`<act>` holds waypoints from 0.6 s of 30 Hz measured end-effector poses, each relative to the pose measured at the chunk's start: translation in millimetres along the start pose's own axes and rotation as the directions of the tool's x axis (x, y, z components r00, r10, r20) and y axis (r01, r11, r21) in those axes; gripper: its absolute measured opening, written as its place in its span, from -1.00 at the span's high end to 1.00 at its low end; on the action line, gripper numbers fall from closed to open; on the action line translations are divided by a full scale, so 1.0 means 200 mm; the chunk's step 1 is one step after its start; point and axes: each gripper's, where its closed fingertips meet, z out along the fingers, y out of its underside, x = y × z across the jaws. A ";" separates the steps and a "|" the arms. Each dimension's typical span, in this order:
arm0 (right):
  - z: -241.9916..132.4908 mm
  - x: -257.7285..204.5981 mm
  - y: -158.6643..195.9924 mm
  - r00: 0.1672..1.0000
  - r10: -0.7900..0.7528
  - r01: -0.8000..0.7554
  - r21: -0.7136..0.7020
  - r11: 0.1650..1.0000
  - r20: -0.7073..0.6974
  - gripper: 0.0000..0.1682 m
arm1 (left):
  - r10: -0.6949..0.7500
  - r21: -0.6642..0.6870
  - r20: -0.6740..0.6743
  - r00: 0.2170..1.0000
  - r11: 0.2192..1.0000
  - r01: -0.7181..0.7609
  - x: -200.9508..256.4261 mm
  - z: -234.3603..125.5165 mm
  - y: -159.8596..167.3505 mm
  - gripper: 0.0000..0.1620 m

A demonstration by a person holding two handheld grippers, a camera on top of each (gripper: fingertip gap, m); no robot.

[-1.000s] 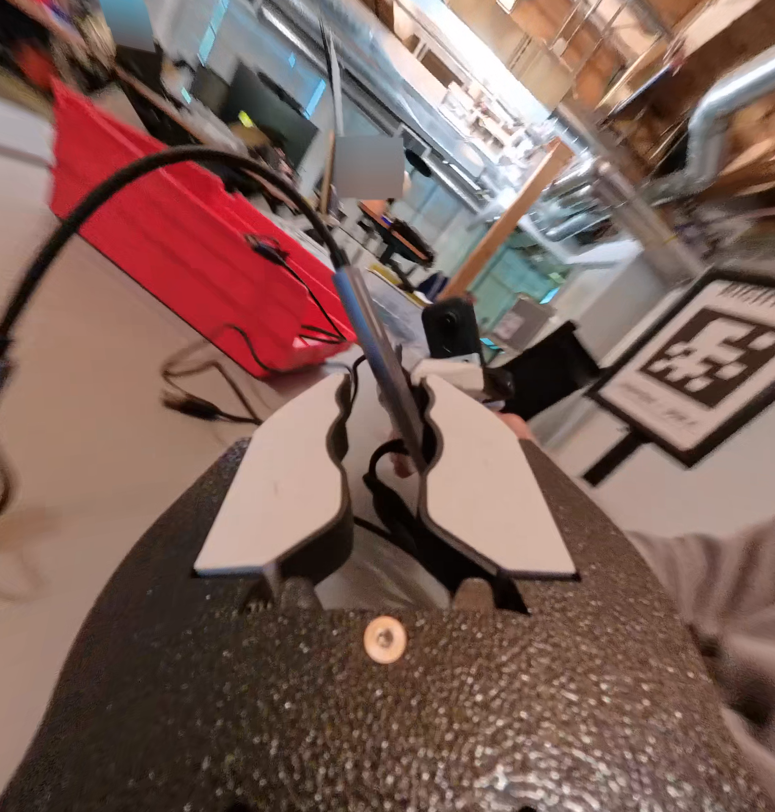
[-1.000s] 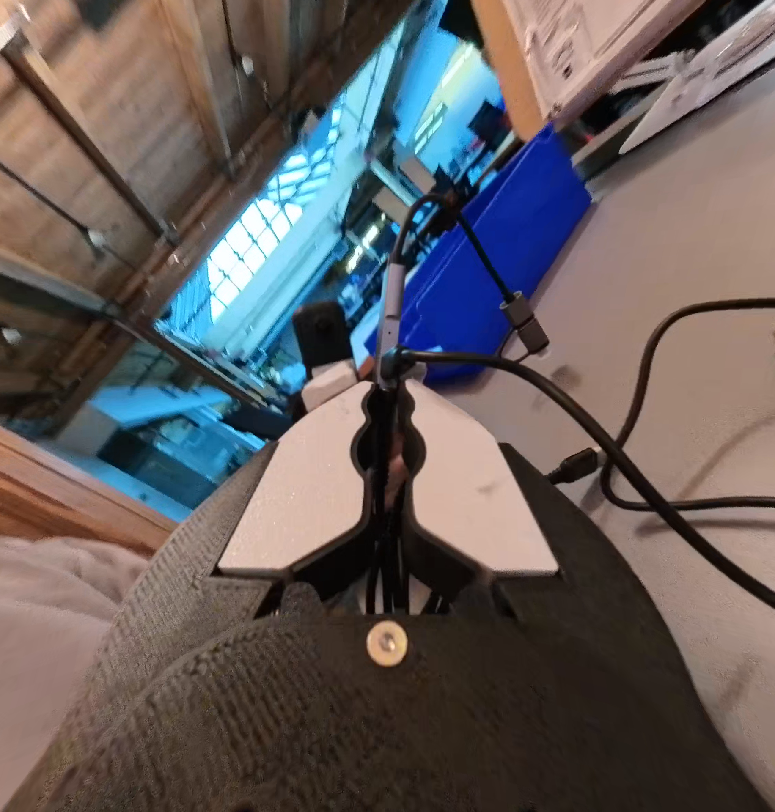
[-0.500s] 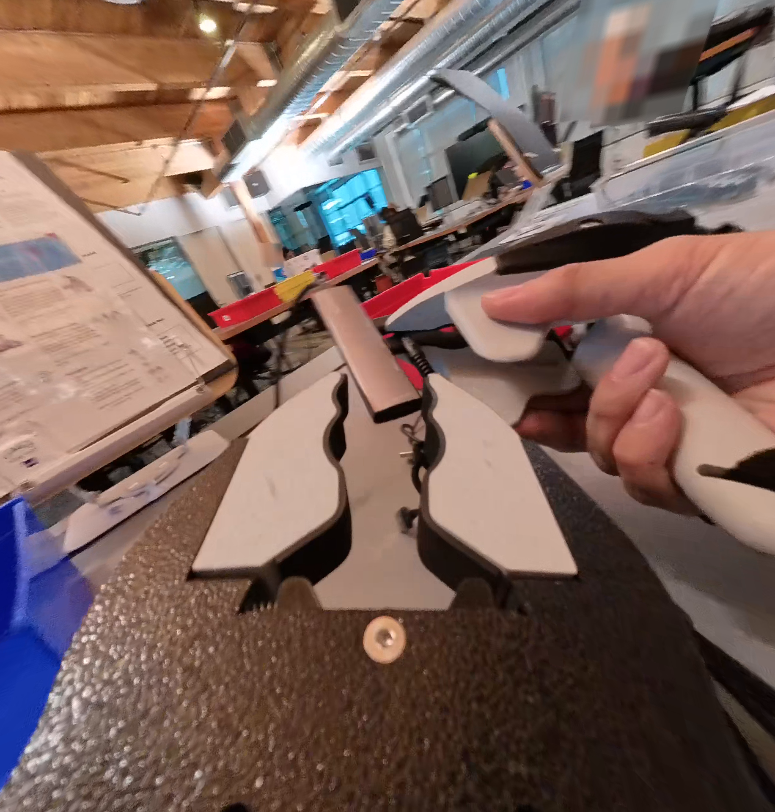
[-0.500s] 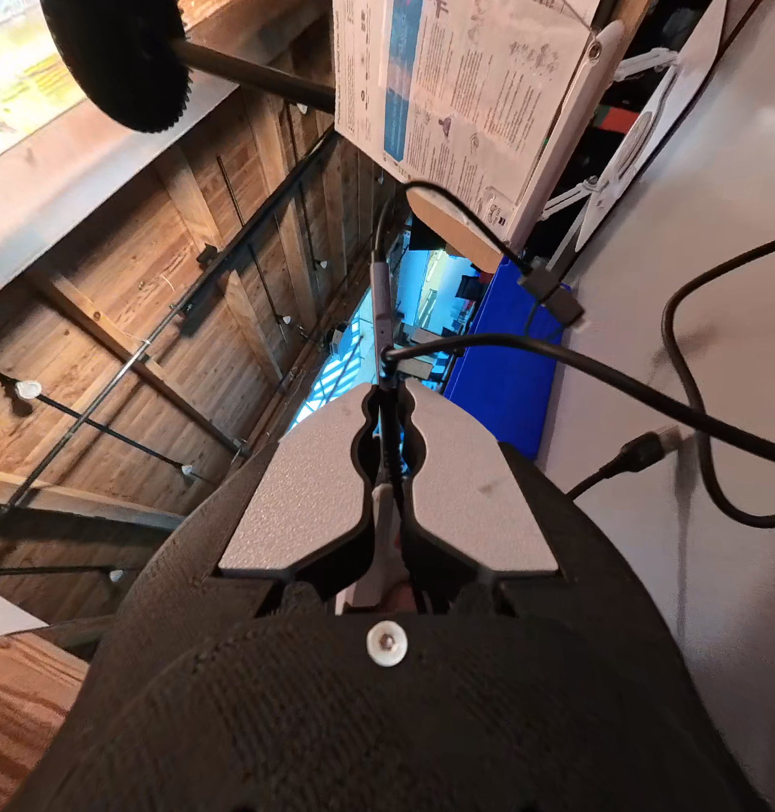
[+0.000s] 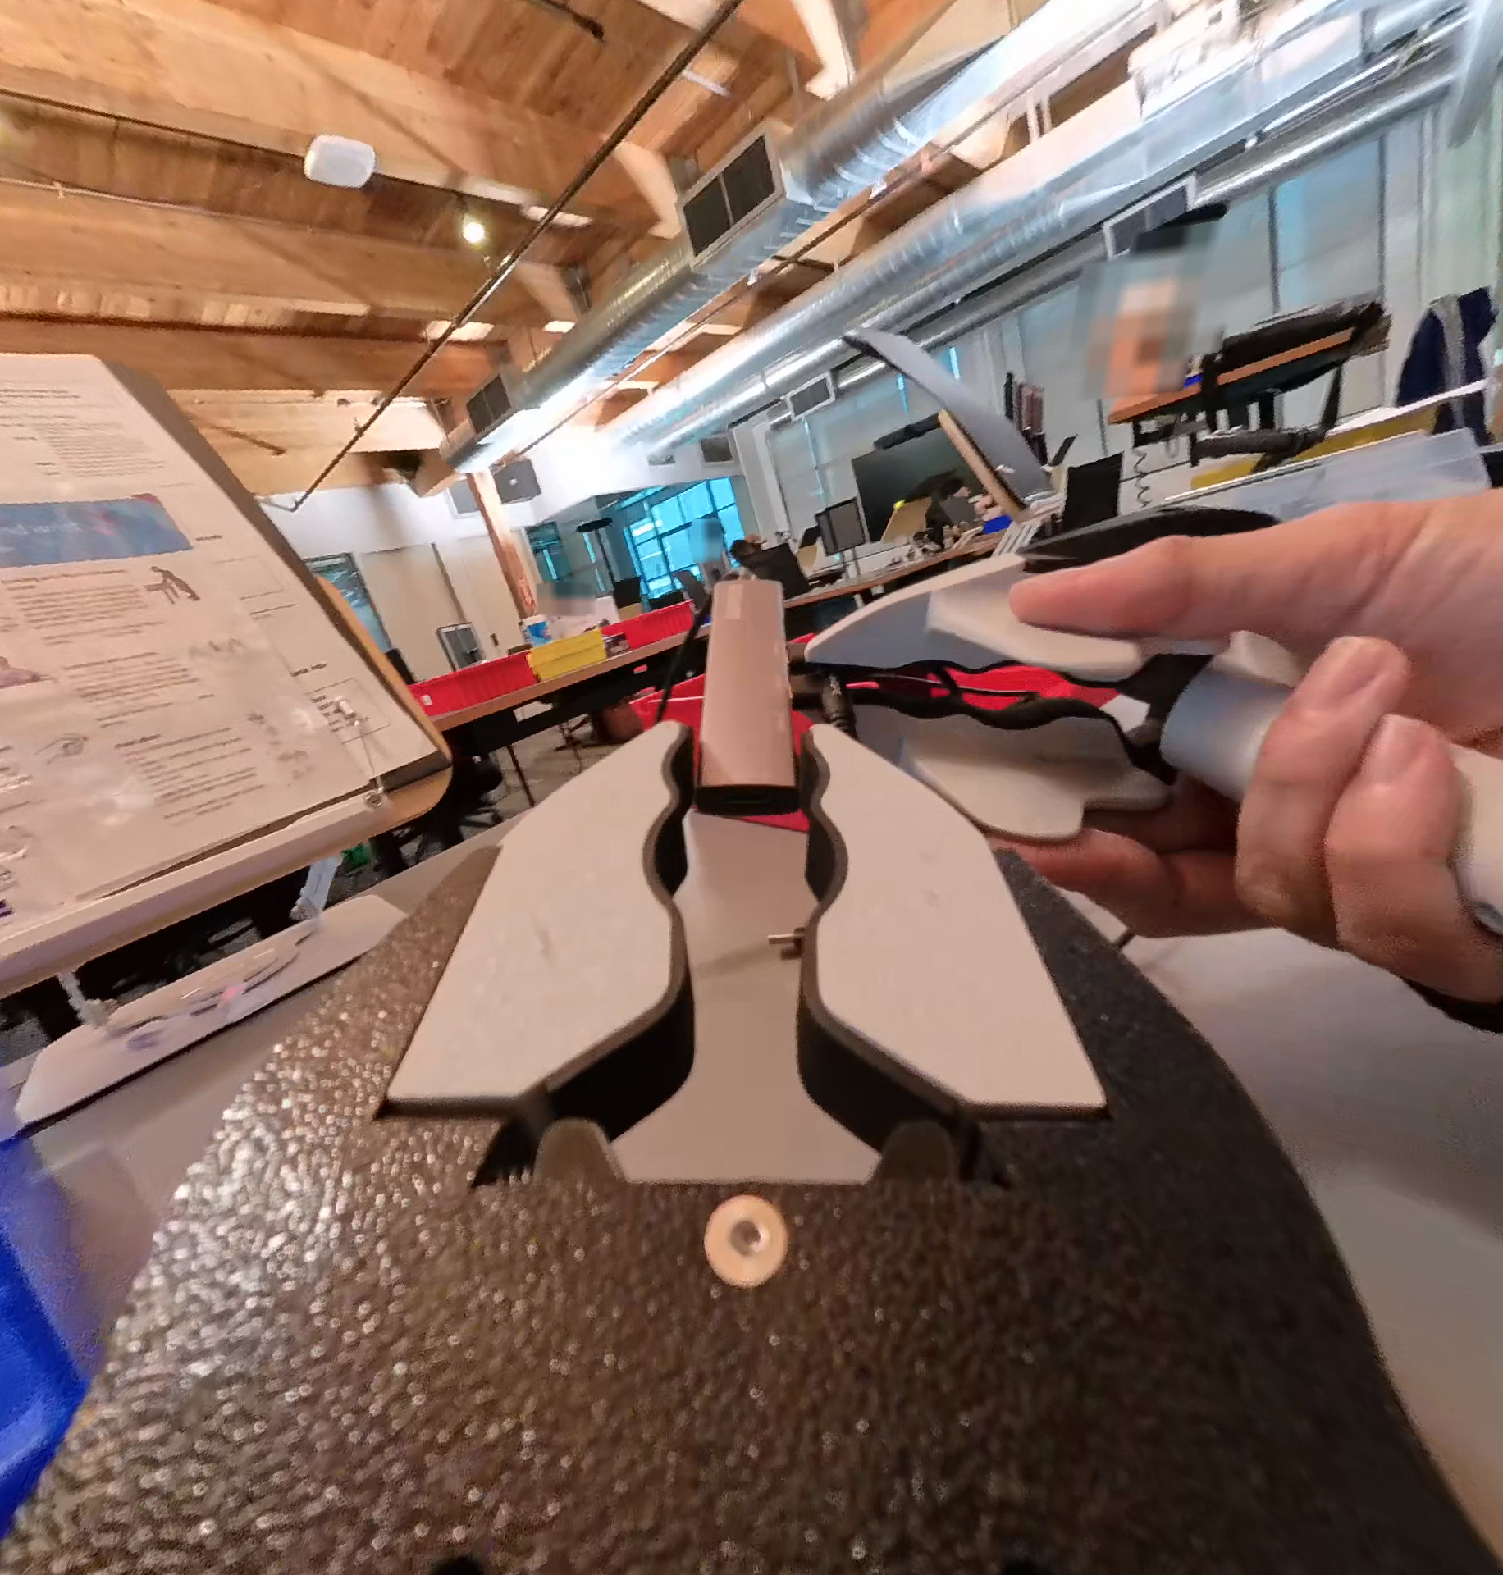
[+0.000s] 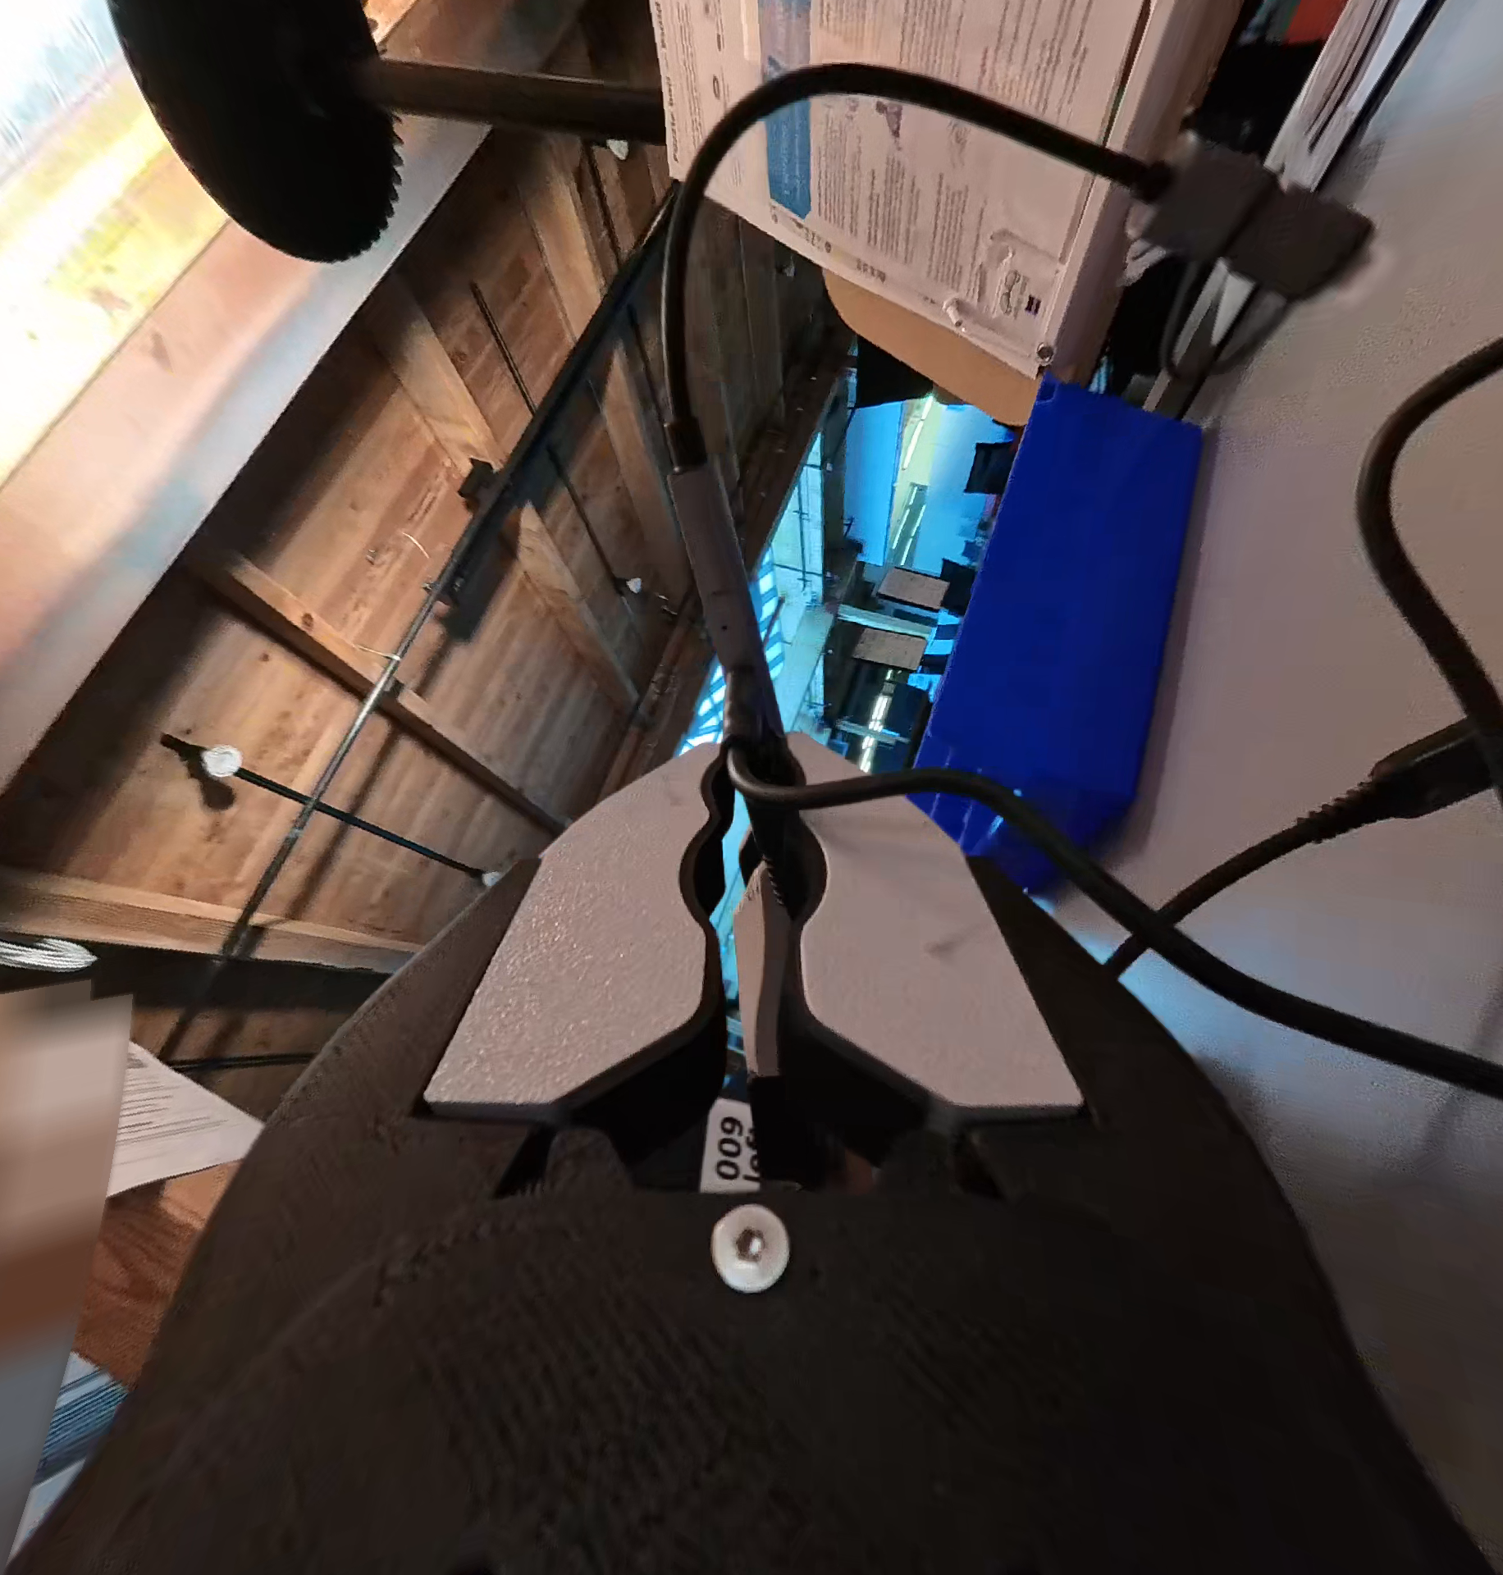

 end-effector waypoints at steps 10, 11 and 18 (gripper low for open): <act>0.00 0.03 0.04 0.998 0.055 -0.055 -0.034 0.998 -0.002 0.90 | -0.045 0.004 -0.080 0.996 0.999 0.046 -0.01 -0.03 0.01 0.63; 0.01 0.03 0.04 0.998 0.062 -0.062 -0.033 0.998 0.003 0.90 | -0.035 0.009 -0.085 0.996 0.999 0.036 0.00 -0.03 0.01 0.67; 0.02 0.04 0.04 0.999 -0.035 0.034 -0.023 0.999 -0.038 0.91 | -0.050 -0.034 -0.048 0.998 0.998 0.049 -0.02 -0.02 0.04 0.70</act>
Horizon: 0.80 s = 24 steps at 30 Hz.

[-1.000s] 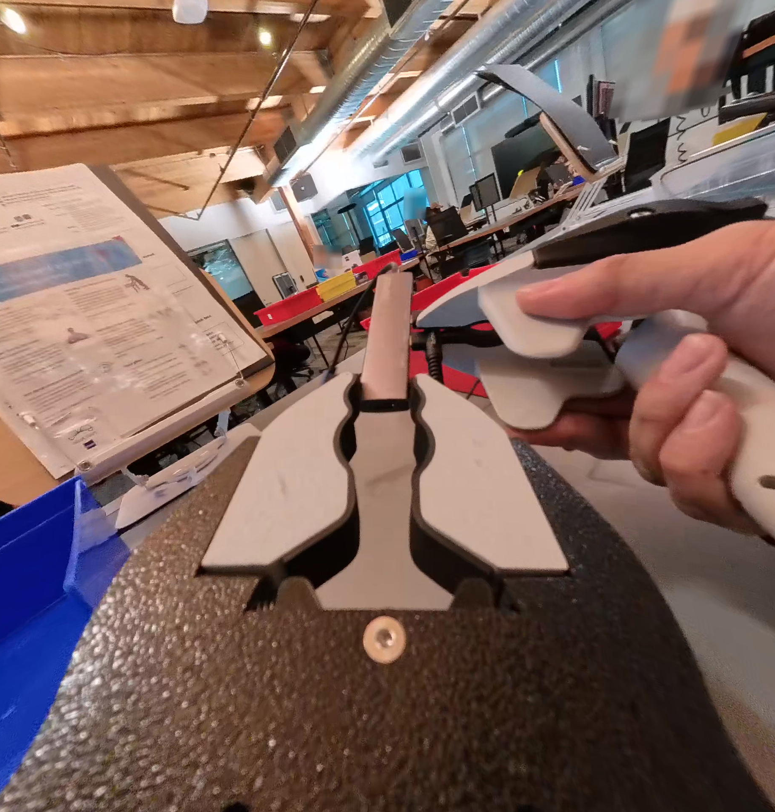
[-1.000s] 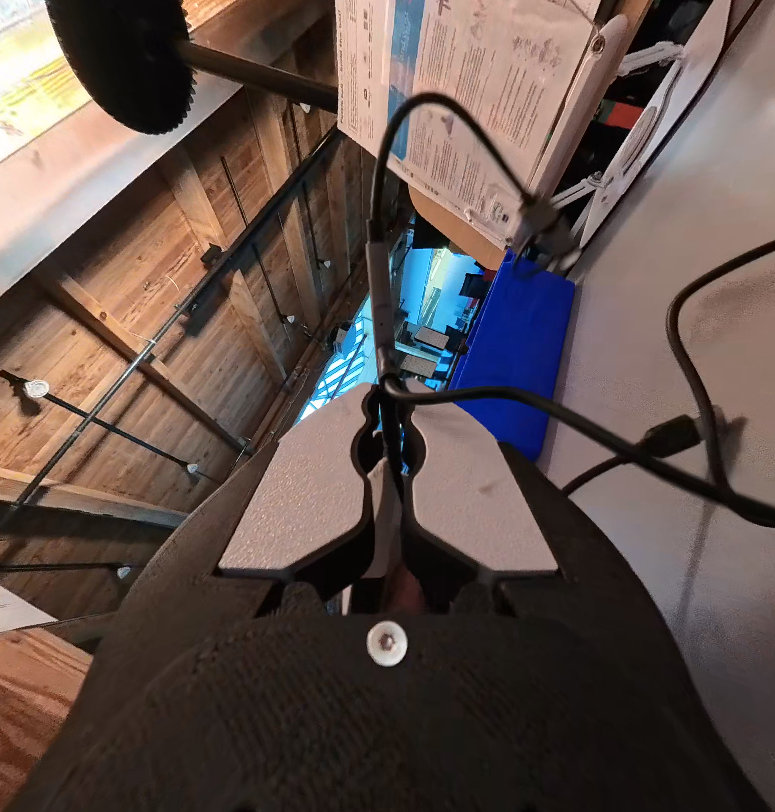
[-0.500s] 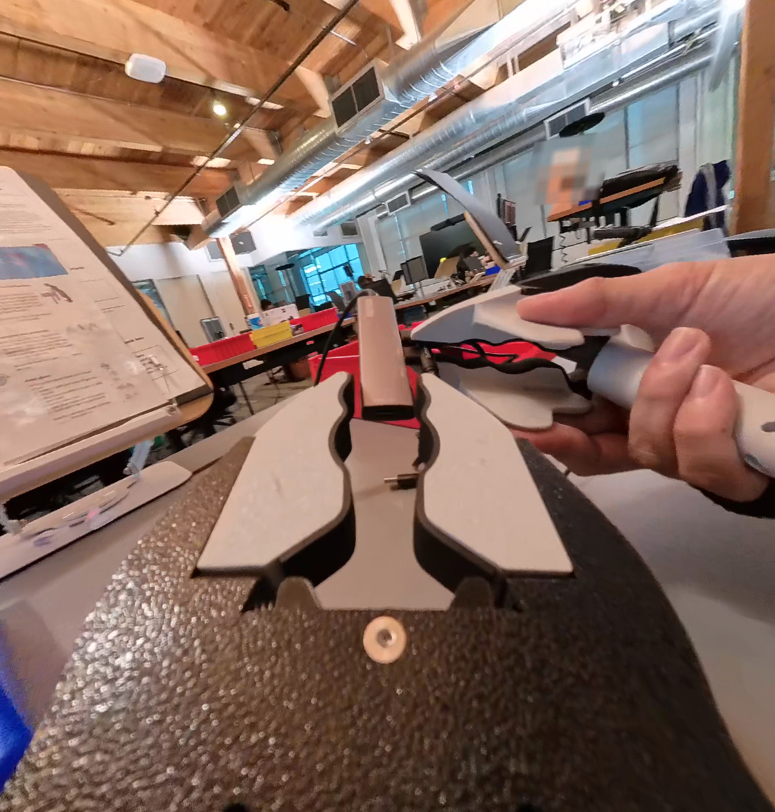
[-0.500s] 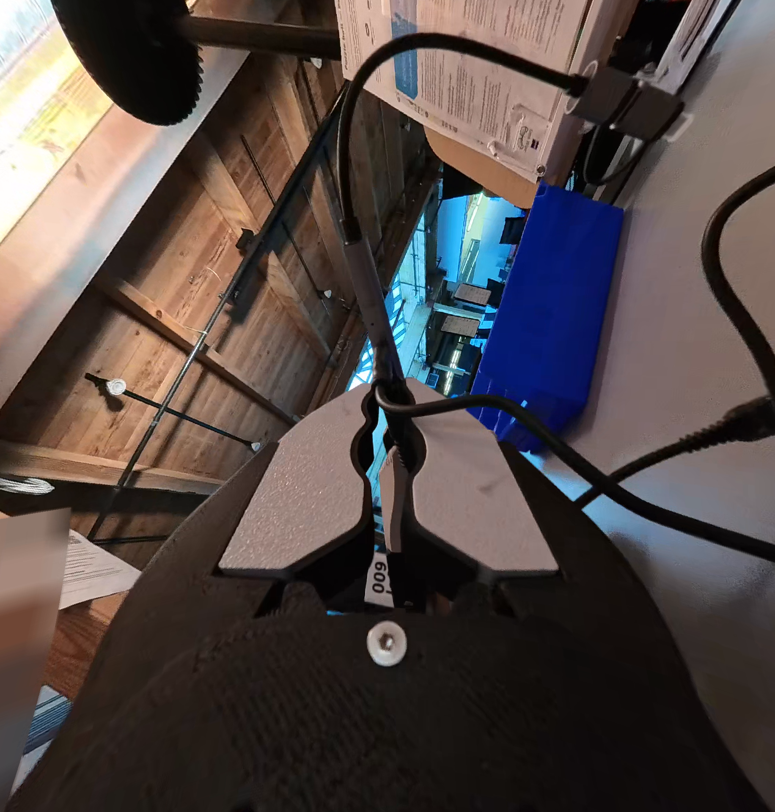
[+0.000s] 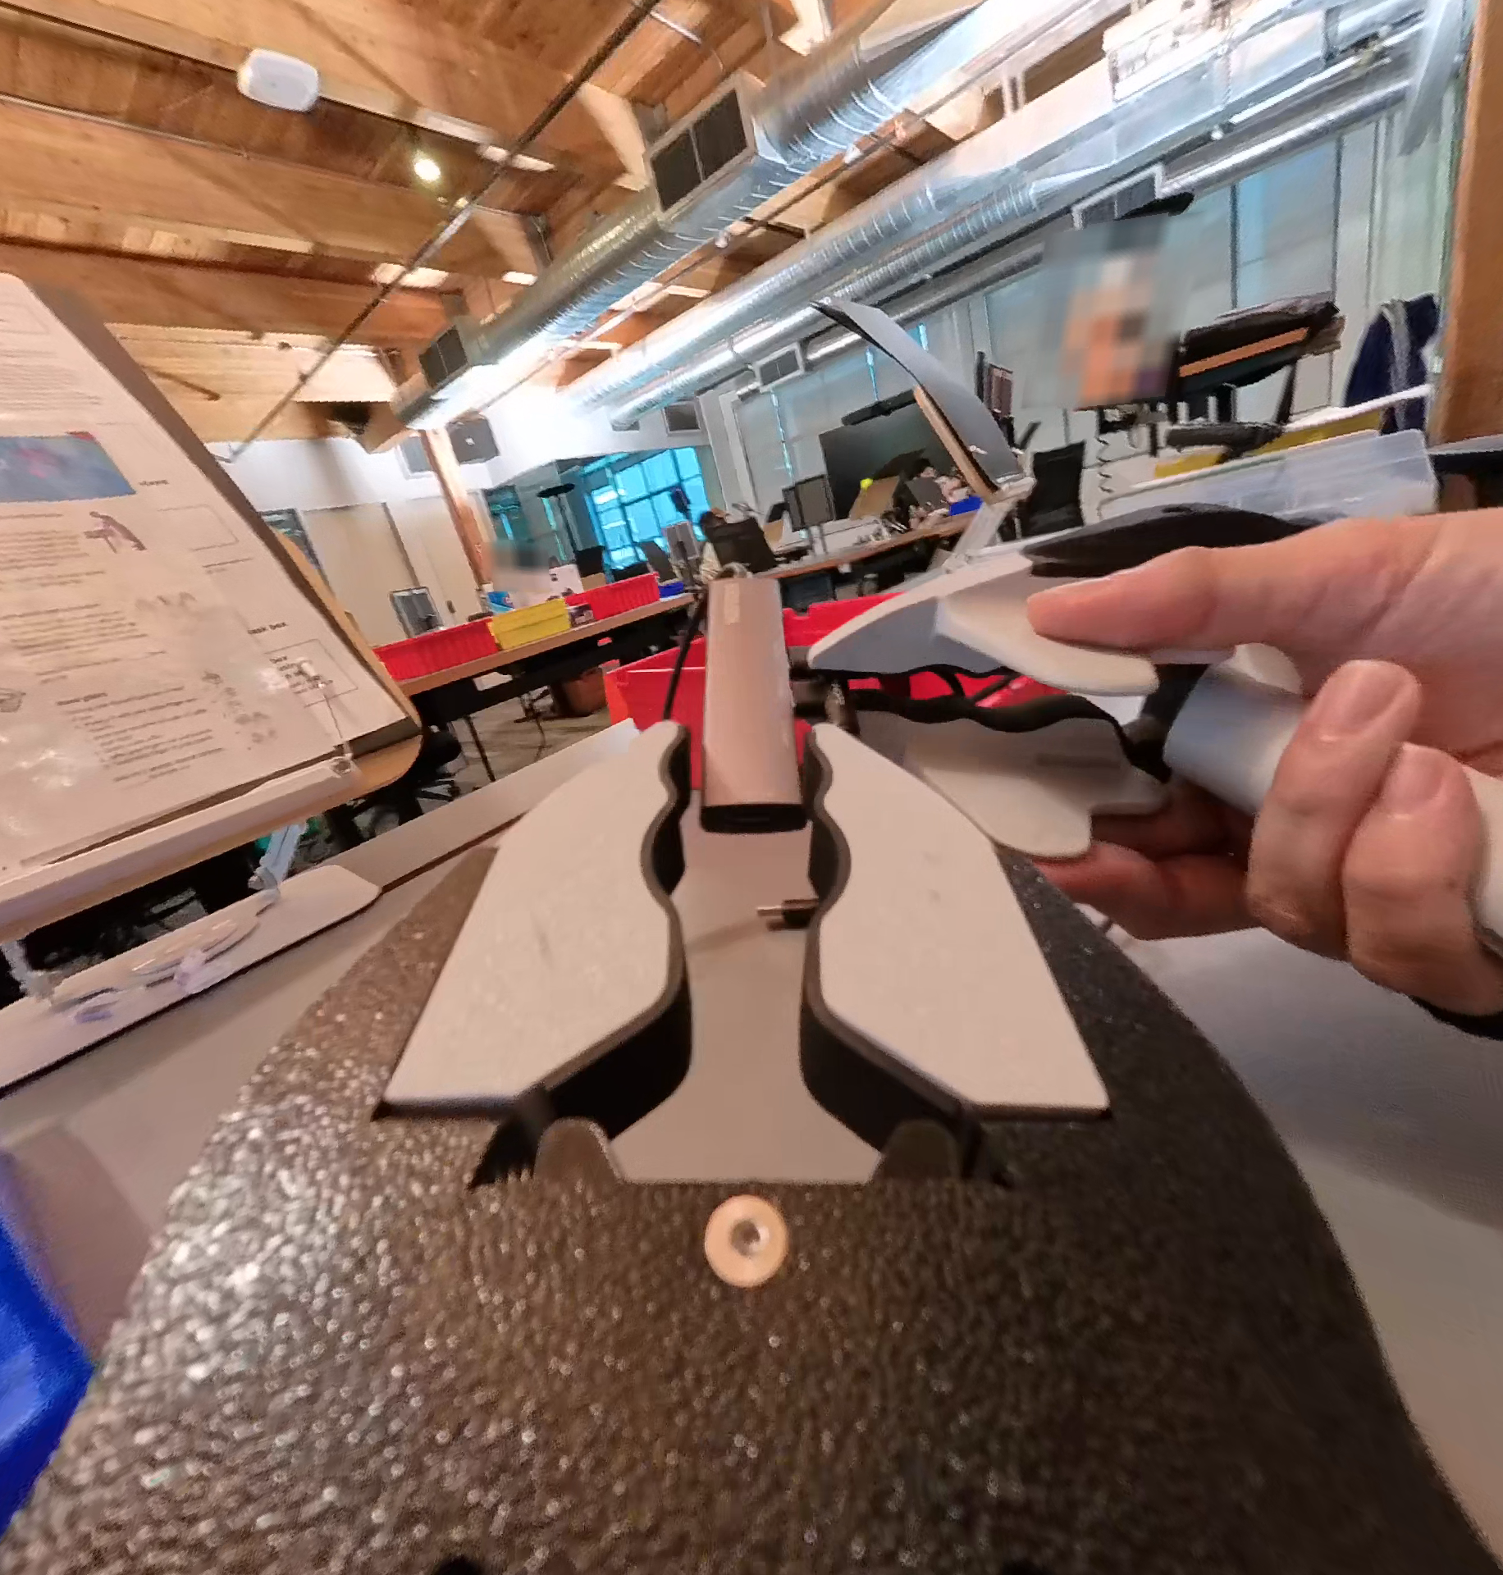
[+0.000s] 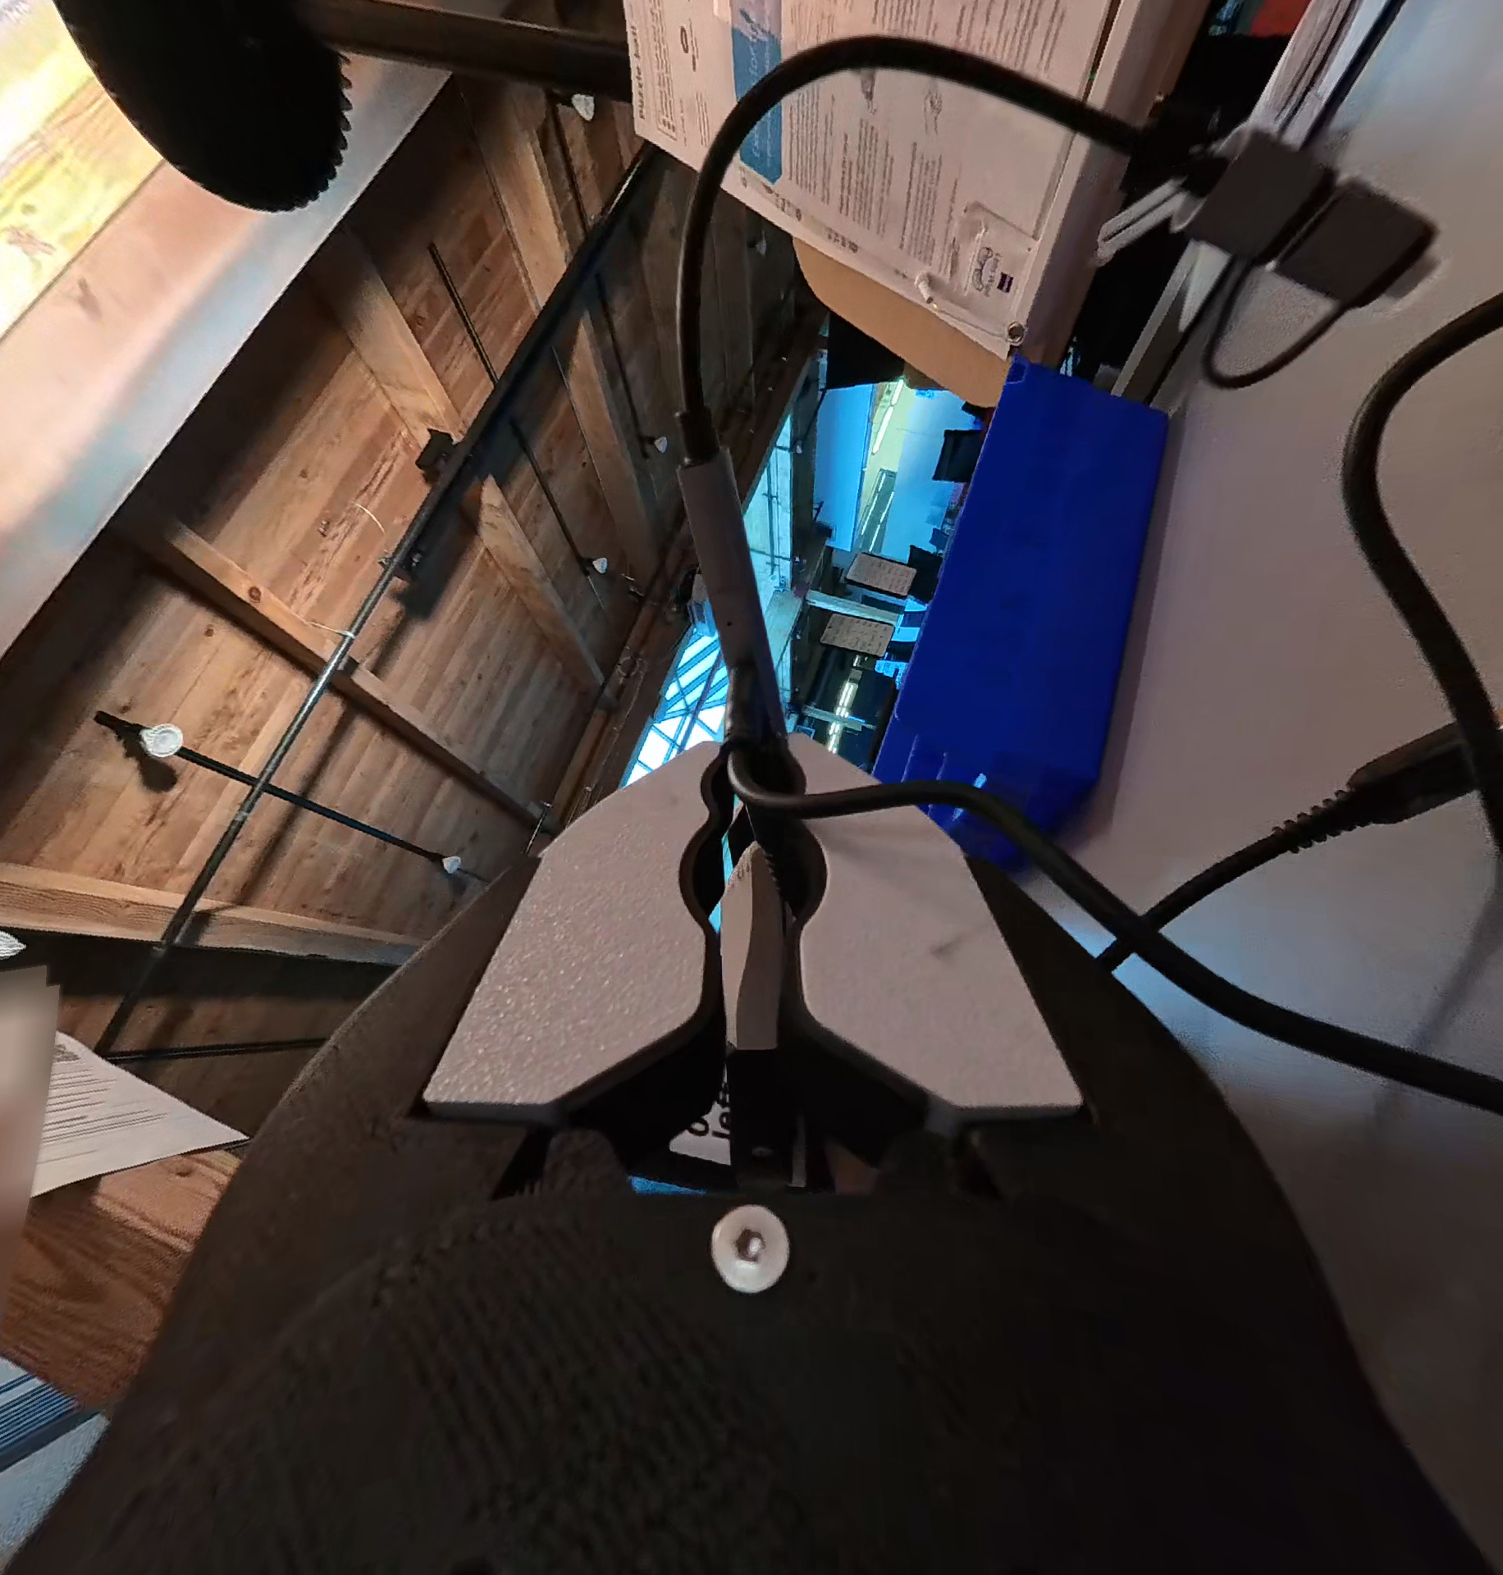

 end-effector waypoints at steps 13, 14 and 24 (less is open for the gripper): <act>-0.01 -0.03 -0.02 0.989 0.130 -0.130 -0.013 0.991 0.072 0.91 | 0.005 0.027 -0.041 0.999 1.000 -0.004 0.03 -0.01 -0.03 0.57; -0.01 -0.02 -0.01 0.991 0.114 -0.113 -0.019 0.993 0.068 0.91 | -0.001 0.025 -0.041 0.999 1.000 0.002 0.03 -0.01 -0.03 0.57; -0.01 -0.05 -0.01 0.973 0.203 -0.203 -0.005 0.979 0.115 0.90 | -0.034 0.029 -0.088 0.996 0.999 0.037 0.05 -0.01 -0.02 0.67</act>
